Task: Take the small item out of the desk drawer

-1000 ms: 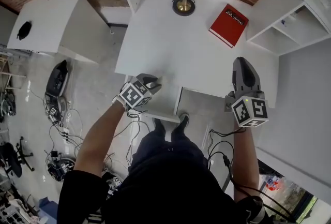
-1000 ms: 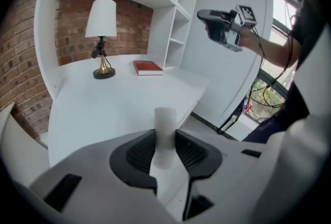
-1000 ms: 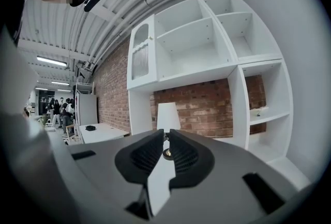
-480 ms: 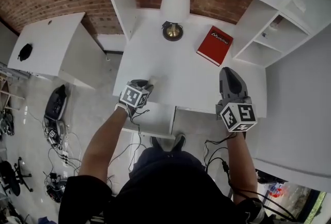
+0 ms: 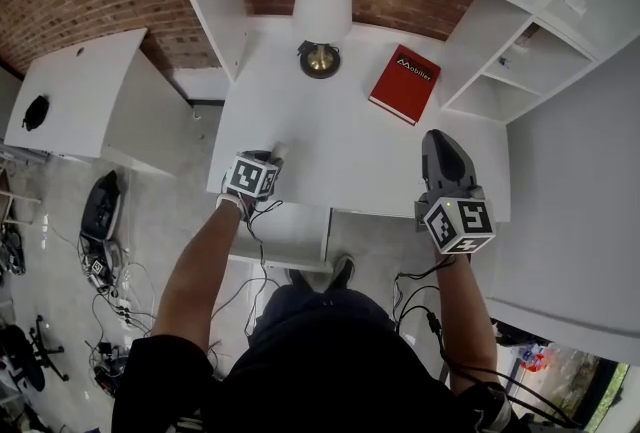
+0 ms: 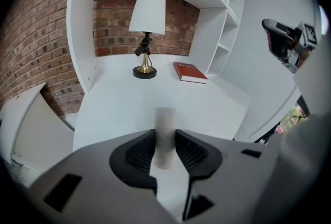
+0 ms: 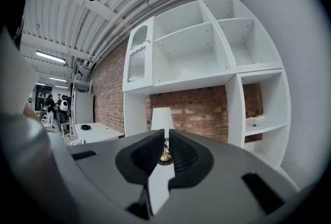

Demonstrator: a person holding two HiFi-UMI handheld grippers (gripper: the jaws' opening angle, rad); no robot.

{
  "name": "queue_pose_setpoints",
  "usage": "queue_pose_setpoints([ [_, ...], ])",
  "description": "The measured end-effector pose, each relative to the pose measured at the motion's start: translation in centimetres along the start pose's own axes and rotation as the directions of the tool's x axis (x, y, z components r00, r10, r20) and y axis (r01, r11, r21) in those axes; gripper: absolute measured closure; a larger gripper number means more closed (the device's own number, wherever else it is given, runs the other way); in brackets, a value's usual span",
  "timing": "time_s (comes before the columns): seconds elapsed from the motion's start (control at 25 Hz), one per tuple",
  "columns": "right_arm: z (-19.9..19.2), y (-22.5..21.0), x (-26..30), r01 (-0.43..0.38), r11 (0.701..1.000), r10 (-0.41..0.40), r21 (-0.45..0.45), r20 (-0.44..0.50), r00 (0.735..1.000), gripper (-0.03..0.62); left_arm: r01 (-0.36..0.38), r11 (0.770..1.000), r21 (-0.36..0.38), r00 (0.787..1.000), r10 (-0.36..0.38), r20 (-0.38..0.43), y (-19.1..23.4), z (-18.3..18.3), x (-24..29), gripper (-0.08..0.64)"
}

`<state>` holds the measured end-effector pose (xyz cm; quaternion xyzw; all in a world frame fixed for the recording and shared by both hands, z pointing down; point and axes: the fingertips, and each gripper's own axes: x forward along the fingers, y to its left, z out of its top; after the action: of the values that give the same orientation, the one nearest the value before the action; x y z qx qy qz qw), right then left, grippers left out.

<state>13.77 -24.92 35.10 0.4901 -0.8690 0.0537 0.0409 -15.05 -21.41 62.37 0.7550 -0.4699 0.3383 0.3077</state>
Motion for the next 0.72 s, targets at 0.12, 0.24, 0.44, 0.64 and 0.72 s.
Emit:
queue_pose_setpoints([
  [0.12, -0.3, -0.4, 0.2, 0.008, 1.0, -0.008, 0.002, -0.006, 1.0, 0.568, -0.004, 1.0, -0.013, 1.0, 0.004, -0.012, 0.6, 0.1, 1.0, 0.442],
  [0.24, -0.4, -1.0, 0.1, 0.022, 1.0, -0.022, 0.001, -0.009, 1.0, 0.568, -0.001, 1.0, -0.012, 1.0, 0.001, -0.013, 0.8, 0.4, 1.5, 0.442],
  [0.44, -0.4, -1.8, -0.1, 0.041, 0.999, -0.041, 0.002, -0.01, 0.999, 0.569, 0.006, 1.0, 0.005, 1.0, -0.006, -0.012, 0.5, 1.0, 2.0, 0.442],
  [0.64, -0.5, -2.1, -0.2, 0.051, 0.999, -0.051, 0.004, -0.013, 0.999, 0.571, 0.005, 1.0, 0.012, 0.999, -0.005, -0.042, 0.6, 0.6, 2.7, 0.442],
  [0.72, -0.6, -2.2, -0.2, 0.054, 0.999, -0.054, 0.006, -0.015, 0.998, 0.571, 0.0, 1.0, 0.021, 0.998, 0.001, -0.064, 0.7, 0.2, 3.2, 0.44],
])
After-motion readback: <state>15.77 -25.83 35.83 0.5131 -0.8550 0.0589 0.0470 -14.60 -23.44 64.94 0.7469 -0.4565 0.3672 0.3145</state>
